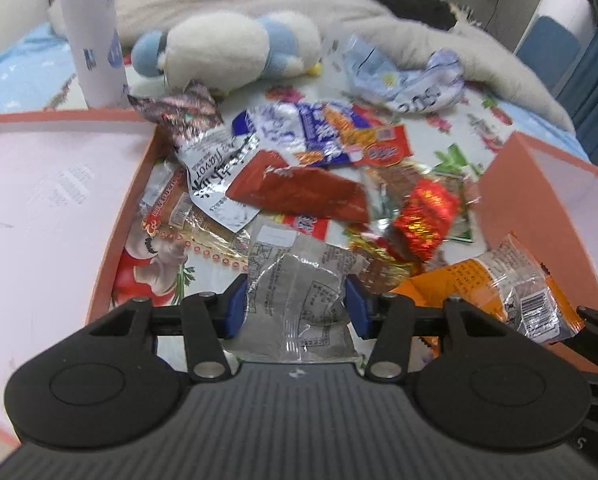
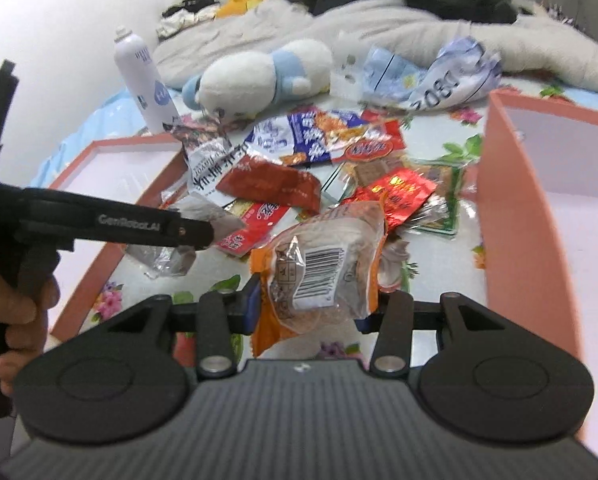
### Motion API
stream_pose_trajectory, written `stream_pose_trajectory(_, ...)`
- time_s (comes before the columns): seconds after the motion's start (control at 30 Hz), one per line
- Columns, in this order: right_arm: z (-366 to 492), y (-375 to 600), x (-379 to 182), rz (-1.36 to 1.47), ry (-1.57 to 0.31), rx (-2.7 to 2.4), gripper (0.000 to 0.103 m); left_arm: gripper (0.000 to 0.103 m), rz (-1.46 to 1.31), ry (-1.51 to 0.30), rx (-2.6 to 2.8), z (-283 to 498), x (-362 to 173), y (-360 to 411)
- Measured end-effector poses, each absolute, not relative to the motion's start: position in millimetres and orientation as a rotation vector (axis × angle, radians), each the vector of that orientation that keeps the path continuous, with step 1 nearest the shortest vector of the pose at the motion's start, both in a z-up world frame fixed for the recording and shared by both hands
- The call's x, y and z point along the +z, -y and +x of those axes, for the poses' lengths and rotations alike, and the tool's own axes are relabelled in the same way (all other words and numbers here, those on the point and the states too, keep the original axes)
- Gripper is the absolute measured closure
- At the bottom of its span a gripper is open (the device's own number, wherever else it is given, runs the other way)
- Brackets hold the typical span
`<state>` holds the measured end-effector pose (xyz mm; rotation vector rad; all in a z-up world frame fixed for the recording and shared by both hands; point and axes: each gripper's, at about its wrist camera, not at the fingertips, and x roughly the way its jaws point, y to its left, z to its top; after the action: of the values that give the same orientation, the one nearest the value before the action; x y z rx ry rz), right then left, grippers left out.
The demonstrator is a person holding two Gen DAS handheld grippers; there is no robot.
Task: Organize snacks
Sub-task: 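Grasp the clear silver packet with the left tool while the right tool grasps the orange barcode packet, then carry both held packets over the open box beside the pile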
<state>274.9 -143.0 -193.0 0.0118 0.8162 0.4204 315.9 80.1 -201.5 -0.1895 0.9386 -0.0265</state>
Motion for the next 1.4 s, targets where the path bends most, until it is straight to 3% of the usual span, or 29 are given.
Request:
stream_pose_trajectory(0.5,158.3,197.5,-116.2,0.058,-0.662,0.349,0.057,0.047,-0.235,-0.779,-0.045,177.3,-101.7,-37.6)
stream_pose_trajectory(0.83,88.5,231.6,-90.0,0.073,-0.589,0.277,0.057,0.047,-0.223,-0.716,-0.112,99.6,-69.1,-1.0)
stream_pose_trajectory(1.4,64.2,288.7,-76.7,0.095,-0.553,0.154,0.057,0.047,-0.194,-0.699,-0.280,98.1,-53.9,78.8)
